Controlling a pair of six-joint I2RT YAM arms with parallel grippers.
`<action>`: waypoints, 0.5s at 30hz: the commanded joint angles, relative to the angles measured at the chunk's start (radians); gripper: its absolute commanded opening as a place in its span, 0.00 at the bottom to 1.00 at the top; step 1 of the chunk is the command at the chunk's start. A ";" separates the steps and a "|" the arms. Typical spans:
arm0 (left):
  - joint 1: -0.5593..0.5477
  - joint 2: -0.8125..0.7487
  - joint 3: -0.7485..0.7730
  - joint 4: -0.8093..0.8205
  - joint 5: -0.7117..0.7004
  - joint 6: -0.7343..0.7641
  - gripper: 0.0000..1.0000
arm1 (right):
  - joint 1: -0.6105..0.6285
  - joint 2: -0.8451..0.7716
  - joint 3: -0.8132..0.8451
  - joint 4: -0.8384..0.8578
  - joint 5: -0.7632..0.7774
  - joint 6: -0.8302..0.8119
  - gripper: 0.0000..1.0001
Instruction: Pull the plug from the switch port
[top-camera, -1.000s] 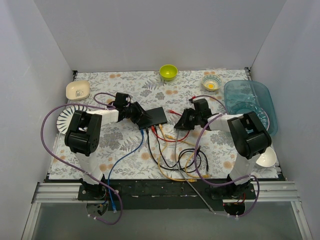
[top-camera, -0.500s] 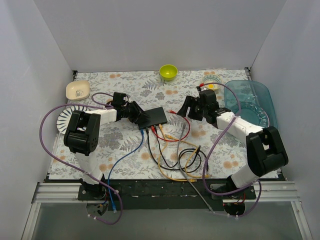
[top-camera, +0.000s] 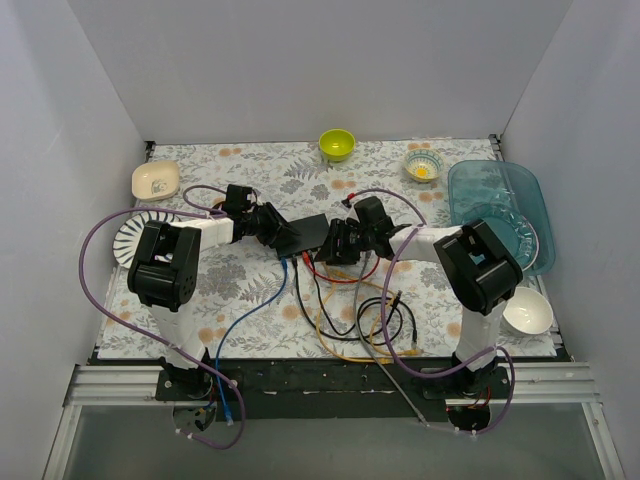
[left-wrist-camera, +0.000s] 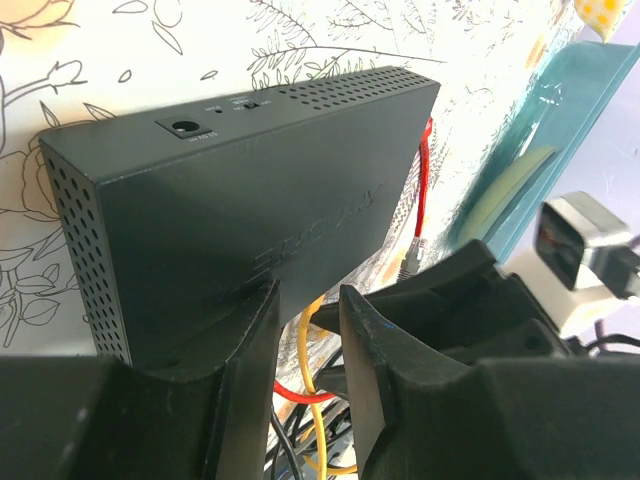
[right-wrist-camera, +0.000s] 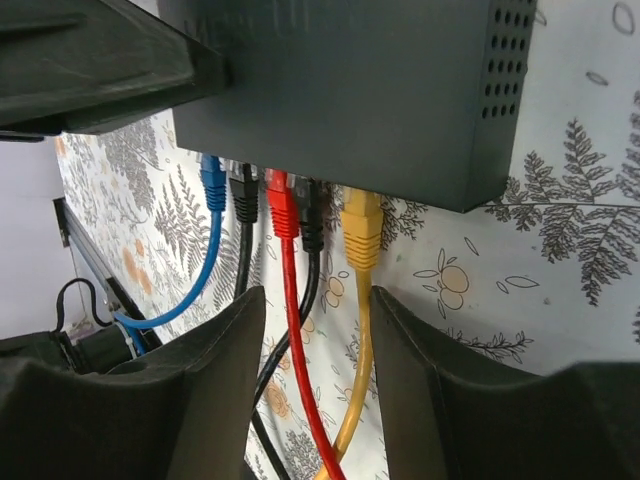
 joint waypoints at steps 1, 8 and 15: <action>0.005 -0.003 0.001 -0.031 -0.011 0.006 0.30 | -0.005 0.017 0.008 0.095 -0.038 0.060 0.56; 0.003 -0.016 -0.016 -0.031 -0.008 0.009 0.30 | -0.029 0.062 -0.010 0.187 -0.010 0.155 0.57; 0.003 -0.023 -0.021 -0.031 -0.002 0.012 0.30 | -0.057 0.114 -0.013 0.259 -0.016 0.207 0.53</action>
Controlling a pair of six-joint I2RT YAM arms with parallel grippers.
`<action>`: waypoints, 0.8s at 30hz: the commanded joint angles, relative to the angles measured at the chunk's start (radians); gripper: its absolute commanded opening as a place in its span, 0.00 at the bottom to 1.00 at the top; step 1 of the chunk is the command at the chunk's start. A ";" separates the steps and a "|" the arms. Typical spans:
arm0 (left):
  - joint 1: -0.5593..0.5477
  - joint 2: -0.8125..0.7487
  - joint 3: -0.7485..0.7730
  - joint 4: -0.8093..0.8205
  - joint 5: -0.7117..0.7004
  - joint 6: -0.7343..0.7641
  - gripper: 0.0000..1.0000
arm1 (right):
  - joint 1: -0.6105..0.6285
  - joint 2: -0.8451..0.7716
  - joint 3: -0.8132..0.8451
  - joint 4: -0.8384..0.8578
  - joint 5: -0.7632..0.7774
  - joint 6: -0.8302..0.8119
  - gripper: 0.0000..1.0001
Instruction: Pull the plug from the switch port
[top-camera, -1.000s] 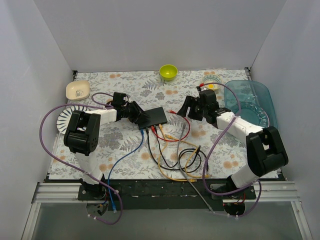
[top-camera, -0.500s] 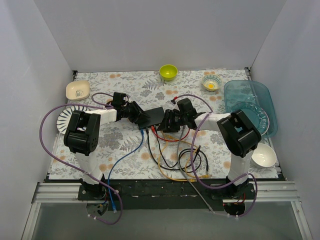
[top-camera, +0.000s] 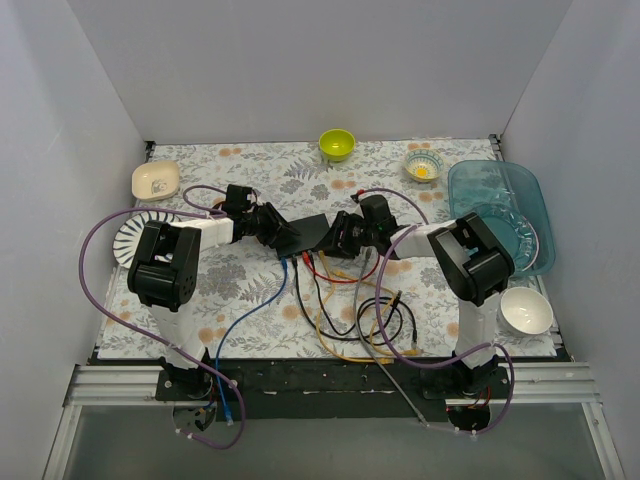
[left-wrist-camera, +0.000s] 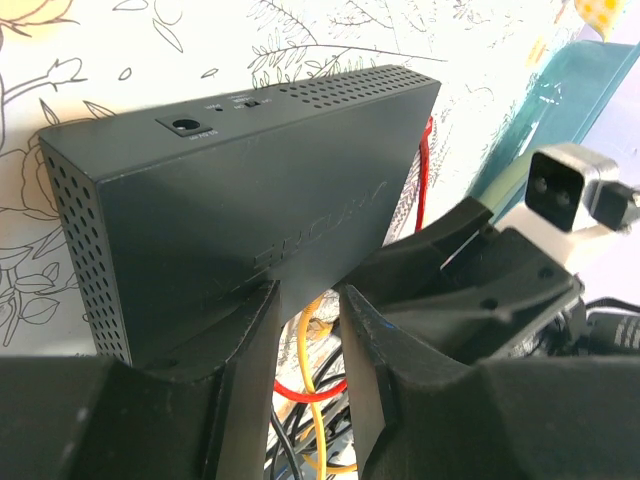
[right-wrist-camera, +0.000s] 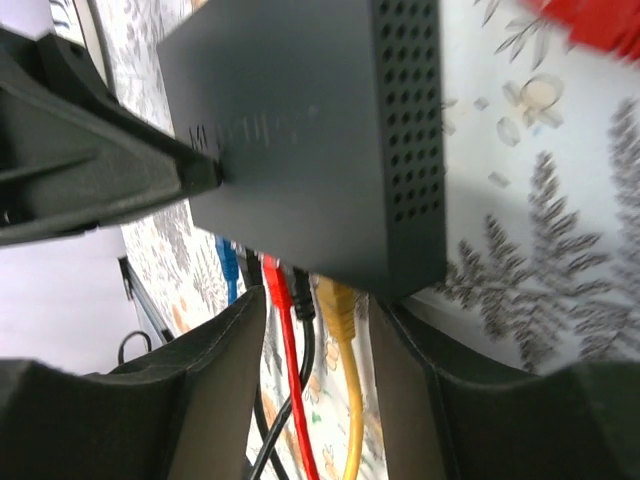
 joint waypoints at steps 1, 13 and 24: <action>0.003 -0.023 -0.019 -0.031 -0.005 0.015 0.30 | -0.025 0.034 -0.017 0.111 -0.012 0.059 0.52; 0.005 -0.018 -0.014 -0.036 0.012 0.028 0.30 | -0.033 0.067 -0.033 0.110 -0.053 -0.003 0.45; 0.005 -0.018 -0.016 -0.037 0.027 0.029 0.30 | -0.039 0.098 -0.040 0.140 -0.056 0.044 0.36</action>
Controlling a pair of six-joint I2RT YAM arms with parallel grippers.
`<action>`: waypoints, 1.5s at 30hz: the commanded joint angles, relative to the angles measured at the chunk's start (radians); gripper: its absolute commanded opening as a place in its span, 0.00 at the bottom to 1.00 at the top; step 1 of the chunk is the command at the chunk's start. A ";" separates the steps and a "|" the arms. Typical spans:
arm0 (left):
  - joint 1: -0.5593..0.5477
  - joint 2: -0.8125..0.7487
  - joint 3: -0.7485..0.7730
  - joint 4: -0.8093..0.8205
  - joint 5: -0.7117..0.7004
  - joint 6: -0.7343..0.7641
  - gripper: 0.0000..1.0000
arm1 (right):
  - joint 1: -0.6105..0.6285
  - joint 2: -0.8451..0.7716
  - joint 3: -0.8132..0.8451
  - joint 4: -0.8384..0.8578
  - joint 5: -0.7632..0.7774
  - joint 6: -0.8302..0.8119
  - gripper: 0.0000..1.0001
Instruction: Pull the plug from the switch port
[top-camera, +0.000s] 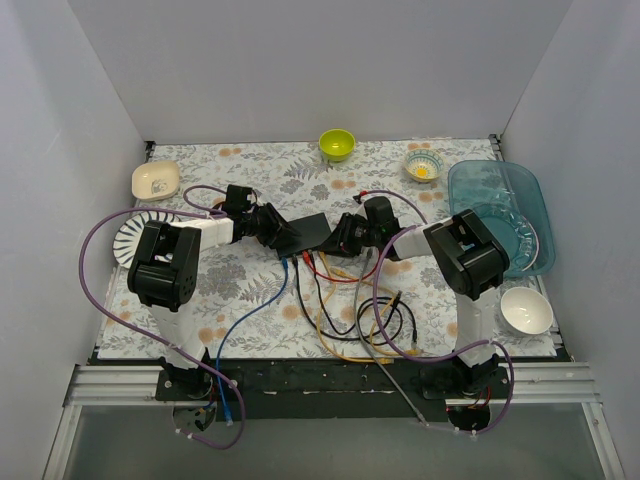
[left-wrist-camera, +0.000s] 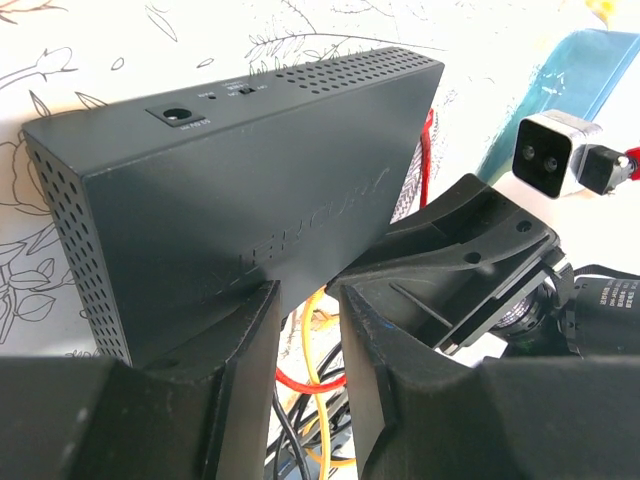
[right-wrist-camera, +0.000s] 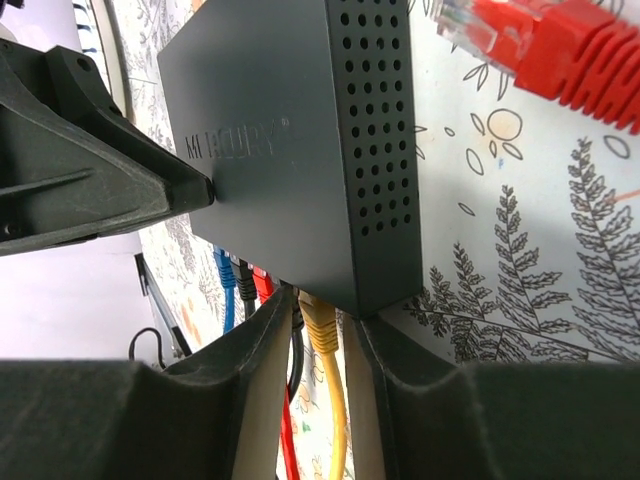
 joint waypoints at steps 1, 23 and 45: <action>0.005 -0.019 -0.018 -0.031 0.015 0.017 0.30 | -0.010 0.039 -0.034 0.047 0.002 0.030 0.36; 0.002 -0.073 -0.093 0.055 0.119 -0.024 0.31 | -0.017 0.059 -0.101 0.170 -0.012 0.182 0.09; -0.104 0.111 -0.002 0.099 0.077 -0.044 0.30 | -0.013 -0.030 -0.241 0.041 -0.081 0.014 0.01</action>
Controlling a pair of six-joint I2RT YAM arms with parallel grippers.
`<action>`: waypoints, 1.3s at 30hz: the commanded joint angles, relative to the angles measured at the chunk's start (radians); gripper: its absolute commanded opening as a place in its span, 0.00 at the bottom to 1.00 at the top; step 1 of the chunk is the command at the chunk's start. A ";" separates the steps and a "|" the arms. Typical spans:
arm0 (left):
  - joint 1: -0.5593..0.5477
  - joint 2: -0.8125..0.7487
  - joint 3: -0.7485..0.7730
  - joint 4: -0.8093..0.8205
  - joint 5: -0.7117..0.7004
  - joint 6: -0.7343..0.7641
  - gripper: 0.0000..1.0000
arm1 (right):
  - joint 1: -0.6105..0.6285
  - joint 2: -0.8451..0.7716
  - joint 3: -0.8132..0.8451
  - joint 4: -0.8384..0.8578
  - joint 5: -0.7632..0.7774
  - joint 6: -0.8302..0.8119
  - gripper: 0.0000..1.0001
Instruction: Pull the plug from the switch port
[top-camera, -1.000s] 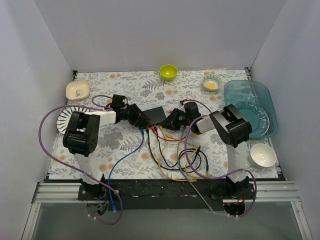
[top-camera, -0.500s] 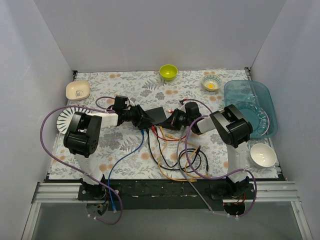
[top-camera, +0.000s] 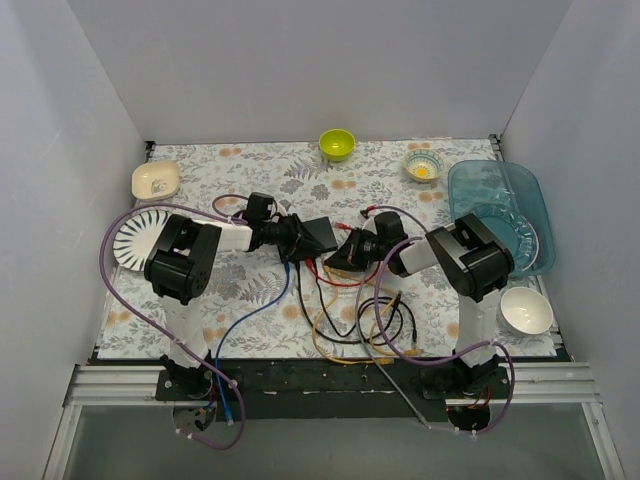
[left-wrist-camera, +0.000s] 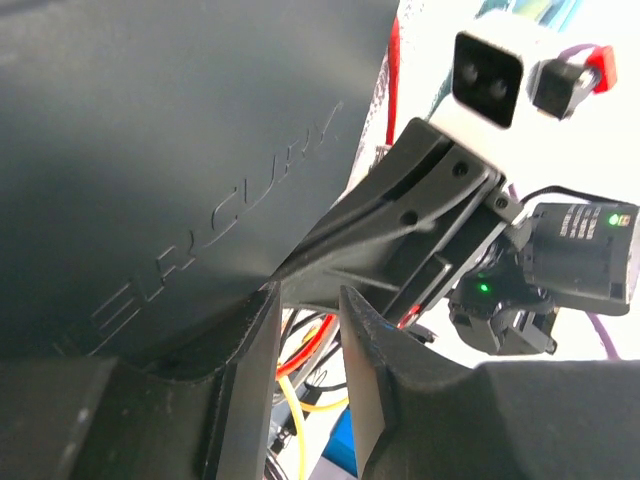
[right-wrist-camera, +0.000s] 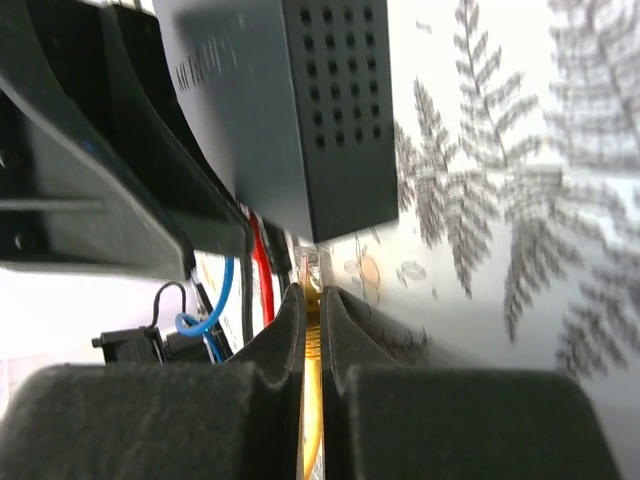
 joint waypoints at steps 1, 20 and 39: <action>0.014 0.015 0.020 -0.072 -0.124 0.036 0.30 | 0.005 -0.026 -0.062 -0.156 0.020 -0.071 0.01; 0.053 -0.183 0.057 -0.054 -0.103 0.056 0.35 | -0.133 -0.373 0.012 -0.399 0.270 -0.269 0.58; 0.102 -0.128 0.003 -0.204 -0.252 0.083 0.35 | 0.095 -0.034 0.214 -0.342 0.137 -0.230 0.56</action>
